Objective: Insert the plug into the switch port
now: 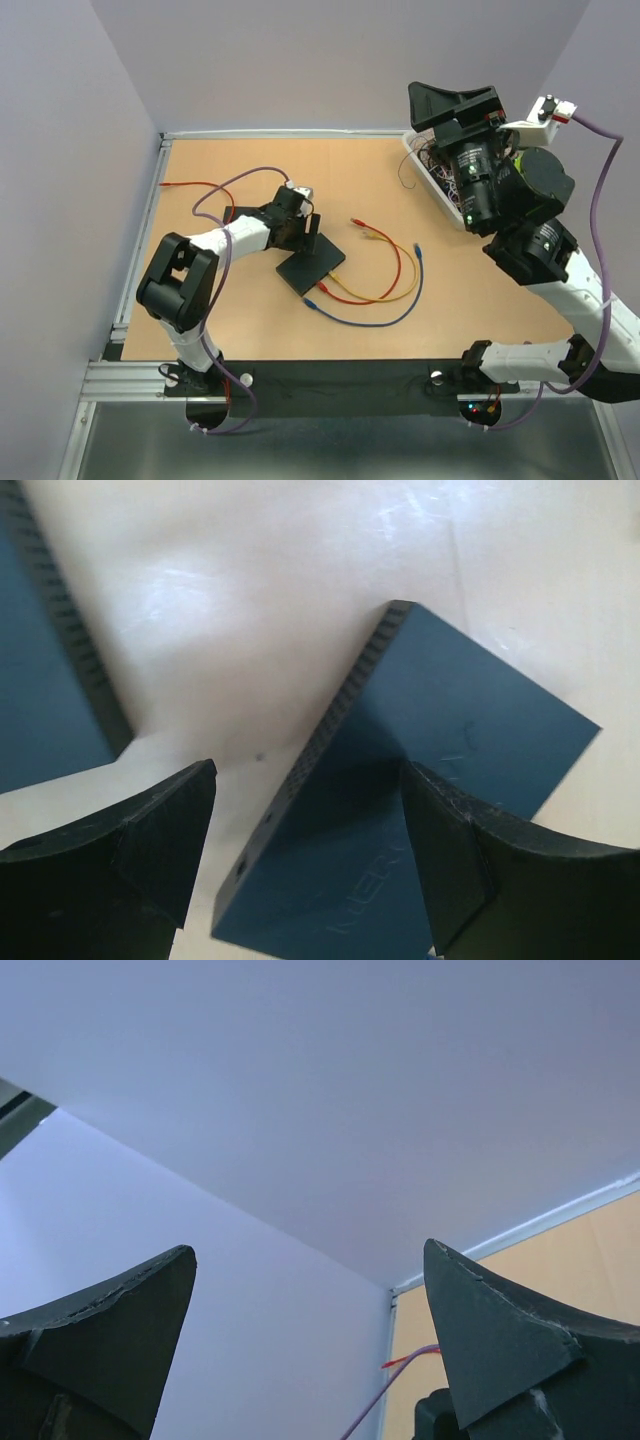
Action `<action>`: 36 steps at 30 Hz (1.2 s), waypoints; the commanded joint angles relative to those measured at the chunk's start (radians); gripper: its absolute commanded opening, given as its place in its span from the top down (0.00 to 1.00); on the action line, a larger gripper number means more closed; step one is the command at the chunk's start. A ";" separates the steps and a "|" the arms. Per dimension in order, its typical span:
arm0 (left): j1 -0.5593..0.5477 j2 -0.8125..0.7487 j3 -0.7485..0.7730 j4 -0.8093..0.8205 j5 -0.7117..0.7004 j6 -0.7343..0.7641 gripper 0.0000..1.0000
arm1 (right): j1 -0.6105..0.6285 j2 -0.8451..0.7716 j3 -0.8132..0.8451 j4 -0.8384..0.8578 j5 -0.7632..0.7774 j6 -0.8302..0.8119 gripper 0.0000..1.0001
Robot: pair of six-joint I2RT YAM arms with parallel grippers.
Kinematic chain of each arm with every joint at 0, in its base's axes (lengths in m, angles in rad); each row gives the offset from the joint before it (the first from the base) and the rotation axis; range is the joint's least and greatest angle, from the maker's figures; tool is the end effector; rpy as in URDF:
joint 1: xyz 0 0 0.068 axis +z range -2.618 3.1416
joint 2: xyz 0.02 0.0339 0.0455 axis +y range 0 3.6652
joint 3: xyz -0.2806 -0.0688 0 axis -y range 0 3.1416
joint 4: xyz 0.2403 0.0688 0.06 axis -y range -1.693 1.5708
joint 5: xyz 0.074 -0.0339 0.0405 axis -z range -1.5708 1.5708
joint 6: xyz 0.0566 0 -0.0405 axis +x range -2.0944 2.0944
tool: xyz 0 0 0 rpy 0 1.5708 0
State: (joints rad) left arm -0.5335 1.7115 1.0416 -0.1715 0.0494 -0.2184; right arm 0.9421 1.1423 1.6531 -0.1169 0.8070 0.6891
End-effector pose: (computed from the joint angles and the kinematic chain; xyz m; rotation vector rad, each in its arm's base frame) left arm 0.3188 -0.1916 0.1918 0.4074 2.4169 -0.3999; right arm 0.1437 0.1282 0.5820 0.5821 1.2279 0.9141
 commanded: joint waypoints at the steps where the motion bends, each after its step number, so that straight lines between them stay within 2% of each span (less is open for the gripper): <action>1: 0.015 -0.095 -0.008 -0.042 -0.182 -0.012 0.15 | -0.002 0.045 0.094 -0.112 0.196 -0.012 0.00; 6: 0.013 -0.237 -0.057 -0.072 -0.227 -0.107 0.15 | -0.002 0.030 0.135 -0.107 0.288 -0.074 0.00; 12: 0.013 -0.458 -0.192 -0.106 -0.223 -0.255 0.15 | -0.002 -0.039 0.080 -0.087 0.322 -0.062 0.00; 16: 0.012 -0.558 -0.273 -0.128 -0.148 -0.332 0.15 | -0.002 -0.081 0.037 -0.043 0.340 -0.071 0.00; 20: 0.001 -0.636 -0.378 -0.076 -0.062 -0.413 0.15 | -0.002 -0.092 0.033 -0.029 0.343 -0.082 0.00; 28: -0.065 -0.646 -0.578 0.139 0.047 -0.573 0.15 | -0.002 -0.131 0.005 0.002 0.353 -0.079 0.00; 36: -0.125 -0.527 -0.578 0.257 0.024 -0.625 0.16 | -0.002 -0.156 -0.018 0.017 0.379 -0.077 0.00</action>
State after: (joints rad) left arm -0.6430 1.1522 0.4538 -0.0185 0.0772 -0.8024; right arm 0.9421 1.0149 1.6421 -0.1486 1.1297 0.6121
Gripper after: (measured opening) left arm 0.849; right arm 0.998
